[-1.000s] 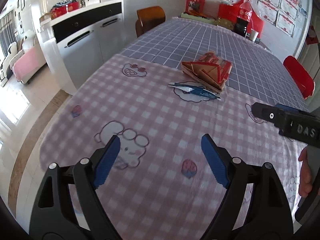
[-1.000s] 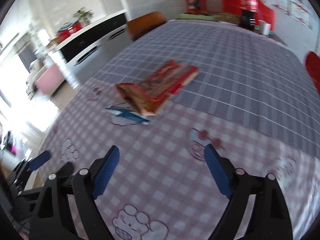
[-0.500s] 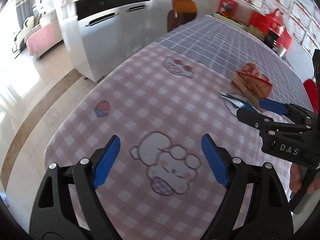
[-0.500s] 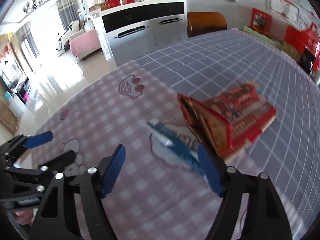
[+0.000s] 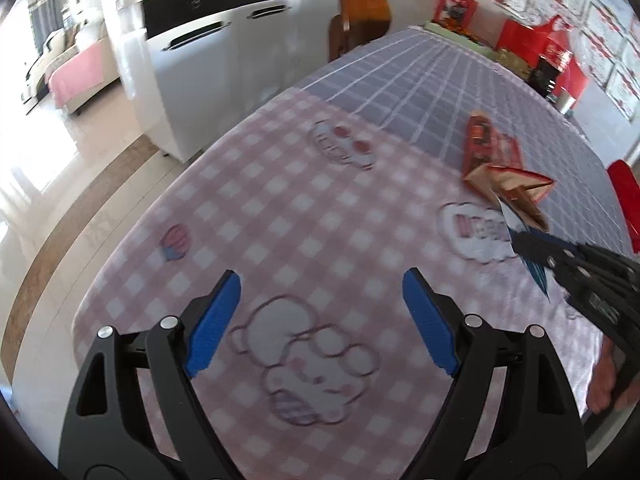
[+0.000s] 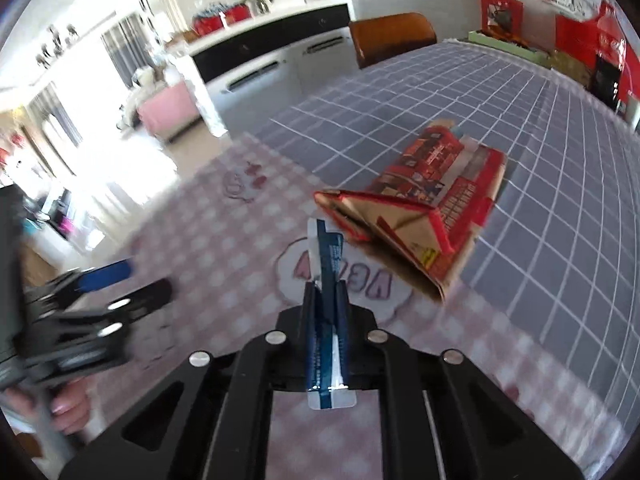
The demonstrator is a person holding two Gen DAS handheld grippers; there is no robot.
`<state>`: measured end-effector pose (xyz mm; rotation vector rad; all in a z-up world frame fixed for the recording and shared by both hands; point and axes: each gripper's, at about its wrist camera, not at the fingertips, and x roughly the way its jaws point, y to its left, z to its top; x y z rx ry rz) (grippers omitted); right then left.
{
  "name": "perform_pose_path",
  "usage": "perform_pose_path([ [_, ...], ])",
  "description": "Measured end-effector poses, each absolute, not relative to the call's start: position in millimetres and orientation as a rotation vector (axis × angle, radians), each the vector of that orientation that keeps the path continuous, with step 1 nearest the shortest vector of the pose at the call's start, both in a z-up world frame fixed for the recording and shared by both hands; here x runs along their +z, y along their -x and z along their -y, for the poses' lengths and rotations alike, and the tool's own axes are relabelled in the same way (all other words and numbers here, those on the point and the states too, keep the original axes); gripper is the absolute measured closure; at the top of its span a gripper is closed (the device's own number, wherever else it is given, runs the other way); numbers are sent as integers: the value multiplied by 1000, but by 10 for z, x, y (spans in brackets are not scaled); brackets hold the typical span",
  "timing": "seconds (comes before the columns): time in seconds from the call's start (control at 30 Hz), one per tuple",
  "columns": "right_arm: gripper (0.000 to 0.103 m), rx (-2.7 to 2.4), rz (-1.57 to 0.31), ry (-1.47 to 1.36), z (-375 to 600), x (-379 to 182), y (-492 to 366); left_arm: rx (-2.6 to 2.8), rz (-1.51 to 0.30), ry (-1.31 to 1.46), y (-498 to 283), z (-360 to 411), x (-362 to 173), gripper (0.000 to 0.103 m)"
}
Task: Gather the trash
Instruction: 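Grasp the blue-white strip with the right tool while the left tool grasps the red cardboard box, then carry the red box and blue-white strip with both tools to the wastebasket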
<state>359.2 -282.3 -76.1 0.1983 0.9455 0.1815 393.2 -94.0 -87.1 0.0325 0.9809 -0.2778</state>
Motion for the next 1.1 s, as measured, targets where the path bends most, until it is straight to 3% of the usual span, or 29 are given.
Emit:
perform_pose_path([
  [0.33, 93, 78, -840, -322, 3659, -275, -3192, -486, -961, -36, -4067, 1804, -566, 14],
  [0.77, 93, -60, -838, -335, 4242, -381, -3303, -301, -1181, 198, -4699, 2390, -983, 14],
  [0.8, 93, -62, -840, -336, 4254, -386, -3334, -294, -1205, 187, -4715, 2422, -1046, 19],
  [0.87, 93, -72, -842, -337, 4274, -407, -3406, -260, -1144, 117, -4671, 2487, -1030, 73],
  [1.1, 93, -40, -849, -308, 4102, -384, -3538, -258, -1091, 26, -4442, 2133, -896, 90],
])
